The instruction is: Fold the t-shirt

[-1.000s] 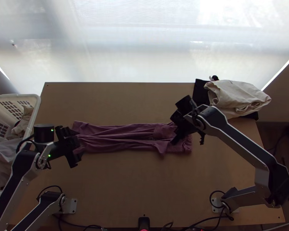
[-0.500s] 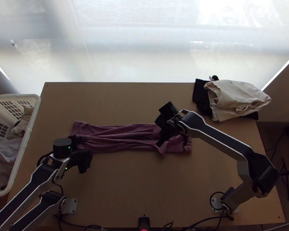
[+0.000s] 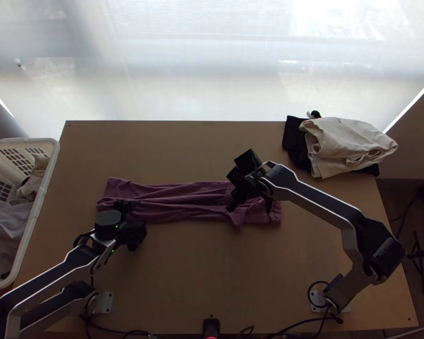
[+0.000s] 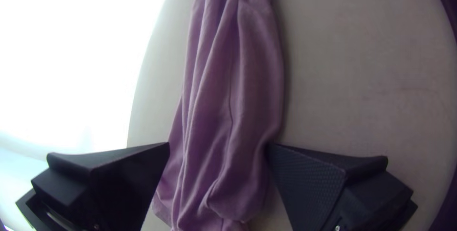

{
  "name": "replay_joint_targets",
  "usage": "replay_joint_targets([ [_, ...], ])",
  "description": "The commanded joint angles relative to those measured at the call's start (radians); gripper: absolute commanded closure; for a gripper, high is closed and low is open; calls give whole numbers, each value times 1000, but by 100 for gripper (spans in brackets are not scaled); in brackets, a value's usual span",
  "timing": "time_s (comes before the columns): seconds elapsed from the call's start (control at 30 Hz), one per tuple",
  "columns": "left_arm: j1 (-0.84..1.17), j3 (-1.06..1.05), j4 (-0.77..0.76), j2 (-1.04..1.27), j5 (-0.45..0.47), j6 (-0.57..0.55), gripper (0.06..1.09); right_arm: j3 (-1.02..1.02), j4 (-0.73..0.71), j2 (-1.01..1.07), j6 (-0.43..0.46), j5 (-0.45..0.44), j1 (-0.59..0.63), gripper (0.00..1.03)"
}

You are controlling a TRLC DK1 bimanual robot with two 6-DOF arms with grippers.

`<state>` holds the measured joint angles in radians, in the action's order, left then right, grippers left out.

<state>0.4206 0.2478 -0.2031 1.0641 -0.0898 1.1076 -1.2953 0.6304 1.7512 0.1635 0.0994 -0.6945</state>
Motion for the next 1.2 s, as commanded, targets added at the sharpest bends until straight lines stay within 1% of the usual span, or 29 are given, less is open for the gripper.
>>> replay_joint_targets([
  [0.0, 18, -31, -151, 71, -62, 5, 11, 22, -21, 2, -5, 20, 9, 100],
  [0.1, 10, -50, -202, 117, -64, 5, 11, 30, -41, 11, -7, 25, 10, 100],
  [0.23, -20, -71, -314, 208, -65, 6, 11, 39, -74, 34, -9, 28, 10, 100],
  [0.4, -83, -64, -337, 254, -45, 21, 11, 67, -123, 56, -16, 43, 20, 100],
  [0.63, -69, -28, -306, 264, -45, 41, 11, 97, -146, 74, -24, 66, 23, 100],
  [0.73, -68, -21, -306, 270, -45, 38, 16, 120, -166, 83, -24, 79, 35, 100],
  [0.8, -68, -13, -303, 280, -45, 37, 25, 133, -173, 93, -28, 92, 39, 100],
  [0.93, -63, -10, -285, 274, -44, 29, 52, 136, -179, 87, -38, 108, 39, 100],
  [1.17, -57, -1, -285, 266, -30, 17, 83, 137, -179, 90, -38, 122, 38, 100],
])
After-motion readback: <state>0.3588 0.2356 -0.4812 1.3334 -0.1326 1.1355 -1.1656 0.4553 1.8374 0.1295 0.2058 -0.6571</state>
